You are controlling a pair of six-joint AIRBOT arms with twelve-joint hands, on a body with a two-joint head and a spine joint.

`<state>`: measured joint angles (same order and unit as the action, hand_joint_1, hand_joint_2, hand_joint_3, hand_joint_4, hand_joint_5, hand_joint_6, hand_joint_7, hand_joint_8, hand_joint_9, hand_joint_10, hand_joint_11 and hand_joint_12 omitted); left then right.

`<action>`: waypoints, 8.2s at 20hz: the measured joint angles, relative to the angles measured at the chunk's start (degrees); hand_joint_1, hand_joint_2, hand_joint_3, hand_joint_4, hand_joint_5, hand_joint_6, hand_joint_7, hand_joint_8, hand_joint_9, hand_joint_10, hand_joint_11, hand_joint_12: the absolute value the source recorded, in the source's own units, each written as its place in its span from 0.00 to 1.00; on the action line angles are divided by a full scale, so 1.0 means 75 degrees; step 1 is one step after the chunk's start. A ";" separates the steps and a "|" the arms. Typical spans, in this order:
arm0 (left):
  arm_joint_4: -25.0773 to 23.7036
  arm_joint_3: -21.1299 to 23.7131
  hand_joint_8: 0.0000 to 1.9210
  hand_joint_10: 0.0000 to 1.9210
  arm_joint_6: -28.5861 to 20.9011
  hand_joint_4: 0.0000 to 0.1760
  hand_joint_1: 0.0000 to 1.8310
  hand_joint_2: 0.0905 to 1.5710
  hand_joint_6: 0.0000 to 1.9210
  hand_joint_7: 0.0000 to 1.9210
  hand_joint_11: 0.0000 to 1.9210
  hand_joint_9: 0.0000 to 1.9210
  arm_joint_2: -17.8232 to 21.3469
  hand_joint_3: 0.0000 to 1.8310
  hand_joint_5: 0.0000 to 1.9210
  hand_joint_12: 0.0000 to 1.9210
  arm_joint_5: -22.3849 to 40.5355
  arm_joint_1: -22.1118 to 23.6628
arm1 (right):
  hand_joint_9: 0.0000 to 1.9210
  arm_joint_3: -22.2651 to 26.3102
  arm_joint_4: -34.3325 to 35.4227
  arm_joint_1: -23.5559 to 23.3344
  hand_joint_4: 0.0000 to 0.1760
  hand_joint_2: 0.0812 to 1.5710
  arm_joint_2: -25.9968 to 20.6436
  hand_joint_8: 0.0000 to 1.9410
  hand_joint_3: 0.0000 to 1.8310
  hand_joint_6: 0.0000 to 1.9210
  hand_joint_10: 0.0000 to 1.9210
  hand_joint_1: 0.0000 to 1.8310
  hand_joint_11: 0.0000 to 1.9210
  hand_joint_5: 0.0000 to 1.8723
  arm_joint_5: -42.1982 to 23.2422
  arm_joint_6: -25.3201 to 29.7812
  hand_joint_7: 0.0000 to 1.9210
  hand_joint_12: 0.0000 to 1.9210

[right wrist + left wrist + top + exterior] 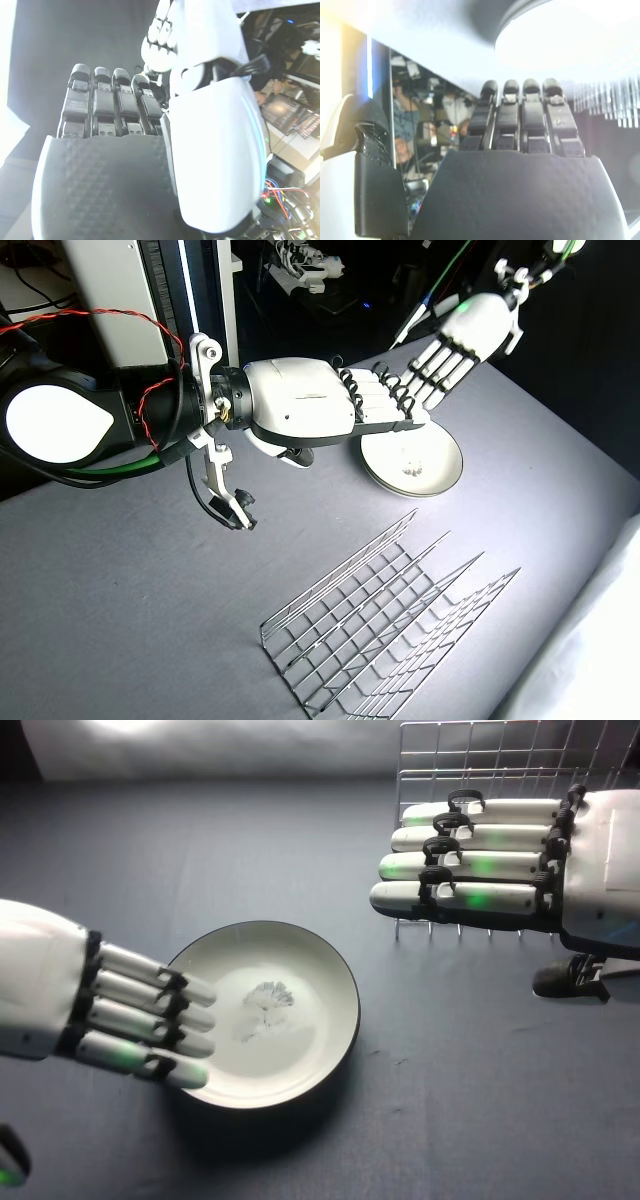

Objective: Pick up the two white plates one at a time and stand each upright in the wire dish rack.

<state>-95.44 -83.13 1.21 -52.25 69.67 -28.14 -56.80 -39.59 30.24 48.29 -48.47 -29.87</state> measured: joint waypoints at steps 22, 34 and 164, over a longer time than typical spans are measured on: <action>-0.0020 -0.2194 0.00 0.00 0.0332 0.00 0.00 0.68 0.00 0.00 0.00 0.00 -0.1504 0.00 0.00 0.00 -0.0122 -0.0414 | 0.00 0.0000 0.0050 0.0102 0.00 0.56 -0.0038 0.00 0.00 0.00 0.00 0.73 0.00 0.00 -0.0134 -0.0012 0.00 0.05; 0.0105 -0.2311 0.00 0.00 0.0542 0.00 0.00 0.68 0.00 0.00 0.00 0.00 -0.1679 0.00 0.00 0.00 -0.0085 -0.0752 | 0.00 -0.0003 0.0050 0.0102 0.00 0.64 -0.0038 0.00 0.00 0.00 0.00 0.74 0.00 0.00 -0.0178 -0.0035 0.00 0.08; 0.1437 0.0385 0.00 0.00 -0.0131 0.00 0.00 0.67 0.00 0.00 0.00 0.00 -0.0376 0.00 0.00 0.00 -0.3856 -0.0968 | 0.41 -0.1664 0.7102 -0.0664 0.00 0.74 0.0052 0.58 0.00 0.66 0.70 0.74 0.31 0.43 0.3363 -0.0052 0.43 0.65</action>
<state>-84.66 -80.25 0.23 -55.07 40.75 -35.40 -69.28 13.67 25.26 48.69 -23.24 -30.26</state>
